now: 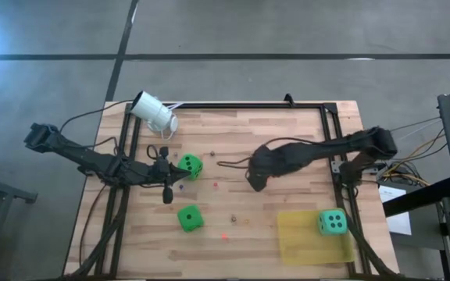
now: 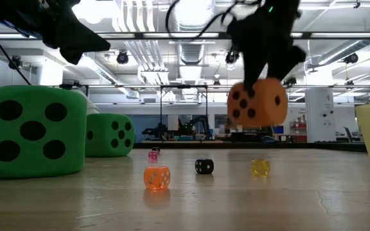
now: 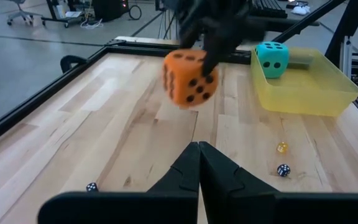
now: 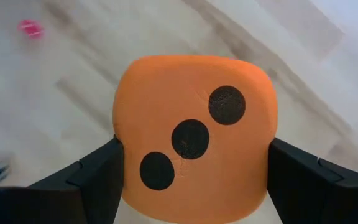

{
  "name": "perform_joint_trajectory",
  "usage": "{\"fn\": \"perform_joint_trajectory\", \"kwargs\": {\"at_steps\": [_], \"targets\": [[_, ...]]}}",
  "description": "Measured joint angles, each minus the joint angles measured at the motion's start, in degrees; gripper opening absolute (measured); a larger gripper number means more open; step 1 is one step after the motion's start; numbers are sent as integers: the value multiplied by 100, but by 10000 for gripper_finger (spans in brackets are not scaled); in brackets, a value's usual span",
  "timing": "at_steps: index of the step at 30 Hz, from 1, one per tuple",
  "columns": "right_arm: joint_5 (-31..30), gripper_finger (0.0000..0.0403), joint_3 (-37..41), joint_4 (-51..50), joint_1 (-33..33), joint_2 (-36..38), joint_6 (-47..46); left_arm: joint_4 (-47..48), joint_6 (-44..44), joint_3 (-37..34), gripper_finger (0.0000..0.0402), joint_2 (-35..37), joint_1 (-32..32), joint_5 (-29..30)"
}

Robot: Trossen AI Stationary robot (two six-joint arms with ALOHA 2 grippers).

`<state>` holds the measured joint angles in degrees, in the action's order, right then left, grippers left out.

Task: Pick & Place Dice
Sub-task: Put the large orange die into the yellow bin

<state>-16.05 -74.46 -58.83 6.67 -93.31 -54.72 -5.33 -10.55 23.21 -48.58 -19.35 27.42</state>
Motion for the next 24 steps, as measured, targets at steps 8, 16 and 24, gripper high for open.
{"fn": "perform_joint_trajectory", "kwargs": {"at_steps": [8,16,24], "targets": [[-335,307,-9,-619,1047,852,-1201,67,0,1,6,-2,2,0],[-109,307,-10,-1751,2161,1066,-3014,122,0,1,6,-1,0,0],[96,307,-13,-2184,3328,1040,-4405,154,0,-1,6,-2,0,0]]}}
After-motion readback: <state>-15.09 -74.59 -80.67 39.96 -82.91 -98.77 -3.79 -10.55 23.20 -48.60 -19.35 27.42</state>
